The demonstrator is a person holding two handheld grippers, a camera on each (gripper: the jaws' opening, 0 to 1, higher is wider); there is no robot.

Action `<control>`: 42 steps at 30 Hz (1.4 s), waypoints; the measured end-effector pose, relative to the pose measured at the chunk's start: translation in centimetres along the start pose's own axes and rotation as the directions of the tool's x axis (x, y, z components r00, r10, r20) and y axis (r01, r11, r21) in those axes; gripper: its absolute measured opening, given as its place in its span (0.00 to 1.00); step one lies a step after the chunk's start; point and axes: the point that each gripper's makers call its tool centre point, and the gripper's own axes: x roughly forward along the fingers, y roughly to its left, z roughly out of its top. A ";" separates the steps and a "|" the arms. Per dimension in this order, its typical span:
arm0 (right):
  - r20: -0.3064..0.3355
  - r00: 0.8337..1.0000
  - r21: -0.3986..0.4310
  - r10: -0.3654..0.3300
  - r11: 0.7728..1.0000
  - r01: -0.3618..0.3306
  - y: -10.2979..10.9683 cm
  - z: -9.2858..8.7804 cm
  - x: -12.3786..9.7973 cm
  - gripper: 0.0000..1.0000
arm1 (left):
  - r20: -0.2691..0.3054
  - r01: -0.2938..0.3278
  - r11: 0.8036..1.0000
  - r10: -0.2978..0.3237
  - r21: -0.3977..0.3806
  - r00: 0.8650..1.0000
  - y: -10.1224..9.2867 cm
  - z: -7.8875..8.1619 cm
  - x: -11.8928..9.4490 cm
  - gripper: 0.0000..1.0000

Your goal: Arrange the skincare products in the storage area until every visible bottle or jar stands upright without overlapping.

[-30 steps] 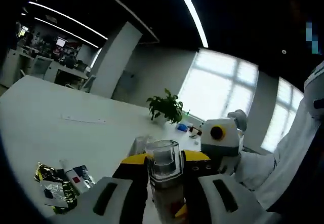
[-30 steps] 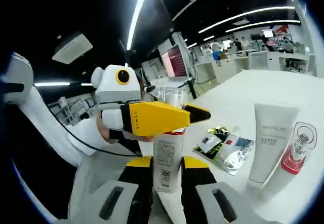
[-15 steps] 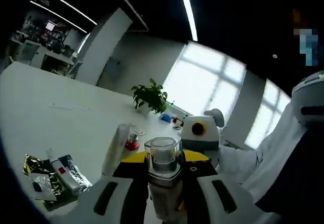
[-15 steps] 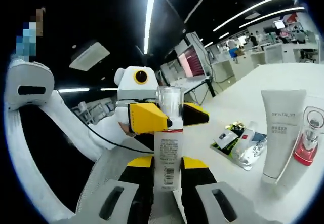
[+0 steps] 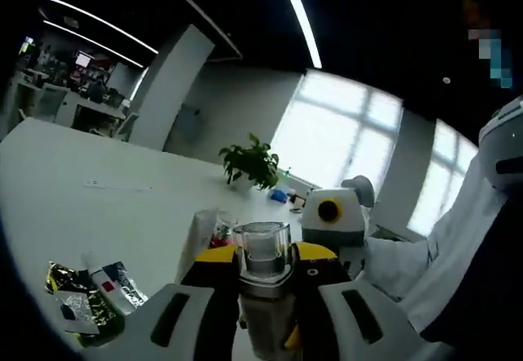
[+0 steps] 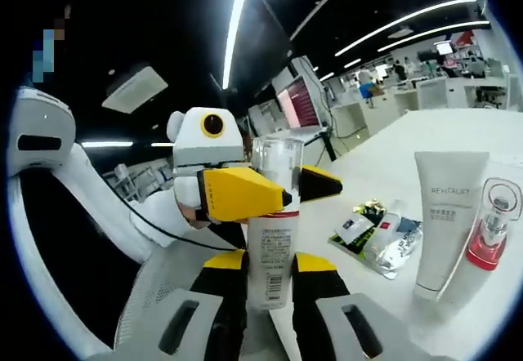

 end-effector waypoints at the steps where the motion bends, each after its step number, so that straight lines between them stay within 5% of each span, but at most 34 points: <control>1: -0.008 1.000 0.002 0.011 1.000 -0.011 0.0 -0.1 -0.1 0.10 | -0.004 0.009 1.000 -0.009 0.003 1.000 -0.1 -0.1 0.0 0.21; 5: -0.028 1.000 -0.026 0.002 1.000 -0.003 -0.4 -0.8 -0.5 0.10 | -0.038 0.045 0.995 -0.042 0.085 0.998 0.0 -0.7 -0.2 0.24; 7: -0.030 1.000 -0.026 -0.001 1.000 0.000 -0.7 -1.1 -1.0 0.10 | -0.079 0.068 0.996 -0.063 0.055 0.995 -0.1 -1.6 -0.4 0.29; 11: -0.037 0.999 -0.041 -0.019 0.999 0.017 -1.5 -1.5 -1.8 0.10 | -0.165 0.082 0.990 -0.063 0.112 0.984 0.3 -3.5 -0.8 0.23; 20: -0.098 0.995 -0.100 0.000 0.995 -0.010 -1.7 -3.1 -2.3 0.10 | -0.235 0.170 0.977 -0.137 0.125 0.962 -0.4 -5.3 0.5 0.19; 27: -0.118 0.993 -0.105 -0.018 0.994 0.006 -2.5 -4.1 -2.2 0.11 | -0.247 0.155 0.971 -0.107 0.180 0.963 -0.2 -6.3 0.9 0.19; 31: -0.170 0.981 -0.174 -0.089 0.983 0.059 -3.7 -5.1 -1.9 0.12 | -0.285 0.134 0.952 -0.053 0.275 0.957 0.0 -7.5 1.4 0.18; 37: -0.164 0.971 -0.187 -0.176 0.972 0.144 -5.4 -5.6 -1.9 0.13 | -0.280 0.093 0.942 0.002 0.324 0.960 1.0 -8.0 2.0 0.17; 40: -0.168 0.962 -0.191 -0.215 0.965 0.182 -6.0 -5.9 -1.9 0.14 | -0.285 0.085 0.936 0.017 0.340 0.958 1.2 -8.3 2.4 0.17; 42: -0.217 0.941 -0.244 -0.259 0.948 0.205 -6.7 -6.8 -2.3 0.13 | -0.289 0.081 0.932 0.026 0.352 0.957 1.5 -8.6 2.6 0.17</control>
